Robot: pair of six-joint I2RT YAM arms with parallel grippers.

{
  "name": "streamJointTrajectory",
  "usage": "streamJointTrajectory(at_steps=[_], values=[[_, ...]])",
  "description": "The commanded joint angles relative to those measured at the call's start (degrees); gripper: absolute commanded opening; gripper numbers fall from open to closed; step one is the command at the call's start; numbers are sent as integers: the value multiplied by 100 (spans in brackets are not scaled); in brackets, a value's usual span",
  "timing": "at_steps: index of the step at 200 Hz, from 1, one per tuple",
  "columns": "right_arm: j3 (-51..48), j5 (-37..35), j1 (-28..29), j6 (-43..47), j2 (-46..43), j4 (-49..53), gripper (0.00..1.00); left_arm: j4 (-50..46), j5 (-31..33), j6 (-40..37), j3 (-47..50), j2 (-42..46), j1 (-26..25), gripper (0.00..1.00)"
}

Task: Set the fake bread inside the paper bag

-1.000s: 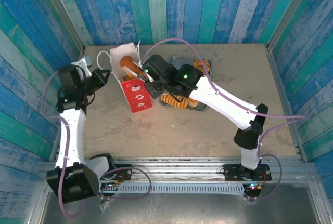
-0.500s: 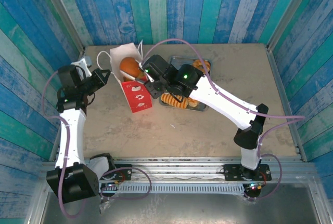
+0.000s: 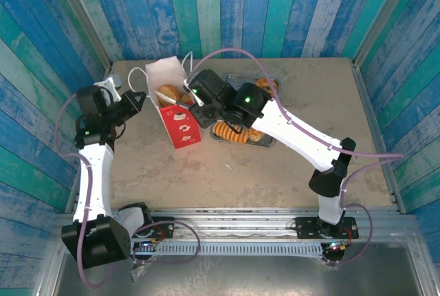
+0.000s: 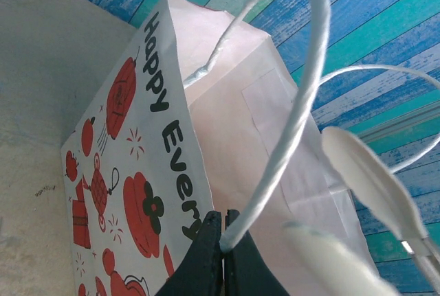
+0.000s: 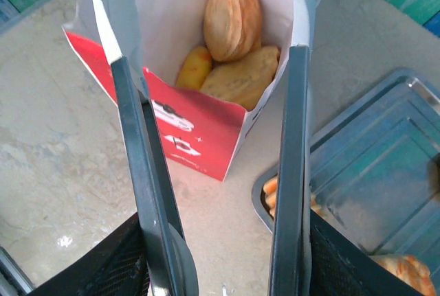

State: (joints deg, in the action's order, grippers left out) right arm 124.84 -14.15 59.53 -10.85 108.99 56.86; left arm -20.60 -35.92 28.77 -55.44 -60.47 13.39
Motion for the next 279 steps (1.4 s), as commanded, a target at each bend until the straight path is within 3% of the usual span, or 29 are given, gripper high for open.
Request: streamJointTrajectory(at_steps=[1,21,58,76,98,125,156,180,214,279], values=[[500,40,-27,103,-168,-112,54,93,-92,8,-37,106,-20,4],[752,127,-25,171,-249,-113,54,110,-125,9,-61,105,-20,13],[864,42,-20,161,-739,-164,54,74,-59,-108,-156,166,-20,46],[606,2,-22,58,-1186,-235,54,58,9,-182,-177,198,-21,65],[-101,-133,-66,-126,-1892,-366,54,23,115,-329,-152,250,-21,77],[-1248,-214,-464,-497,-2759,-352,54,8,336,-557,-64,366,-14,85],[-2574,398,-1721,-793,-3511,-301,53,-103,503,-761,-54,450,-12,91],[-3301,968,-2898,-782,-3571,-290,53,-155,676,-840,-31,563,-12,94],[-3703,1162,-3785,-436,-2953,-358,52,-99,736,-872,115,723,-16,99],[-2612,505,-4139,85,-732,-305,50,-128,752,-882,191,740,-6,95]])
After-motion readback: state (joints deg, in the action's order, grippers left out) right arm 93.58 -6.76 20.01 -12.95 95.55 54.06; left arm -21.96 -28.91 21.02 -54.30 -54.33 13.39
